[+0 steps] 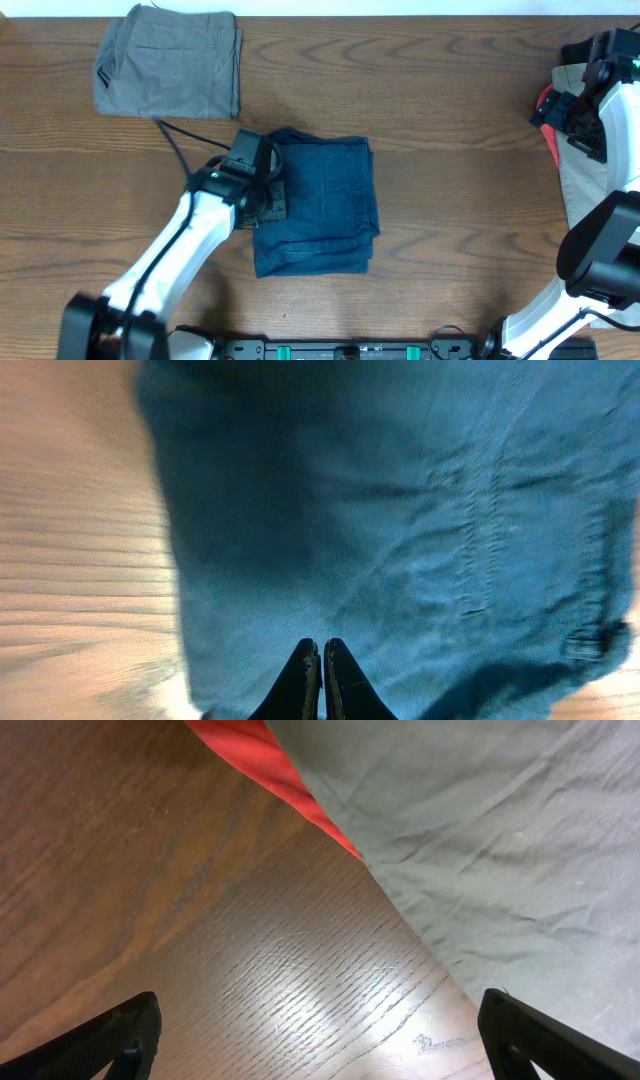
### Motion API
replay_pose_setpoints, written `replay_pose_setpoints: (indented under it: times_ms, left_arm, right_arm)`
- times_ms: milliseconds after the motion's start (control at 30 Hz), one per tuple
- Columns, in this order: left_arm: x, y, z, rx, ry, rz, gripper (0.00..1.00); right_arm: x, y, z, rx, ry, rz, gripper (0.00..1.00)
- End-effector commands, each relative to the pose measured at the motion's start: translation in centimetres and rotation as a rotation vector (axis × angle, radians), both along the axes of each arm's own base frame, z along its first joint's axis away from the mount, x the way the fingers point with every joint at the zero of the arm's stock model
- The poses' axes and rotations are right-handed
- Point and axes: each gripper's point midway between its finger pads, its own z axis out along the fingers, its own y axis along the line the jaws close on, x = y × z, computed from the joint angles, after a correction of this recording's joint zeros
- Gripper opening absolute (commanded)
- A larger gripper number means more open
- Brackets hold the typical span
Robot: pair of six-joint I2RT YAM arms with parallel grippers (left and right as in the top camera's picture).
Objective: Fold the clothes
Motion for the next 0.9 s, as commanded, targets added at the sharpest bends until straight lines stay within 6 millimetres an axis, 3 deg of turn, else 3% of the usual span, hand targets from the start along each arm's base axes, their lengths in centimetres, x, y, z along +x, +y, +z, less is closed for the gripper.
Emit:
replay_pose_setpoints:
  times_ms: [0, 133, 300, 433, 633, 767, 867]
  left_arm:
    - [-1.3, -0.8, -2.7, -0.036, 0.118, -0.025, 0.06]
    - [-2.5, -0.4, -5.7, 0.003, 0.233, -0.019, 0.06]
    - [-3.4, 0.6, -6.9, 0.061, 0.289, -0.008, 0.06]
    - [-3.3, 1.0, -6.0, 0.079, 0.27, -0.006, 0.06]
    - [-3.3, 1.0, -2.4, 0.059, 0.216, -0.006, 0.06]
    - [-4.6, 1.4, -0.7, 0.057, 0.222, 0.02, 0.06]
    - [-5.7, 1.8, -0.6, 0.073, 0.266, 0.02, 0.06]
  right_arm:
    - [0.3, -0.3, 0.5, -0.015, -0.008, 0.01, 0.99]
    - [0.3, -0.3, 0.5, -0.015, -0.008, 0.01, 0.99]
    - [0.3, -0.3, 0.5, -0.015, -0.008, 0.01, 0.99]
    - [0.3, -0.3, 0.5, -0.015, -0.008, 0.01, 0.99]
    - [0.3, -0.3, 0.5, -0.015, -0.008, 0.01, 0.99]
    - [0.3, -0.3, 0.5, -0.015, -0.008, 0.01, 0.99]
    - [0.3, -0.3, 0.5, -0.015, -0.008, 0.01, 0.99]
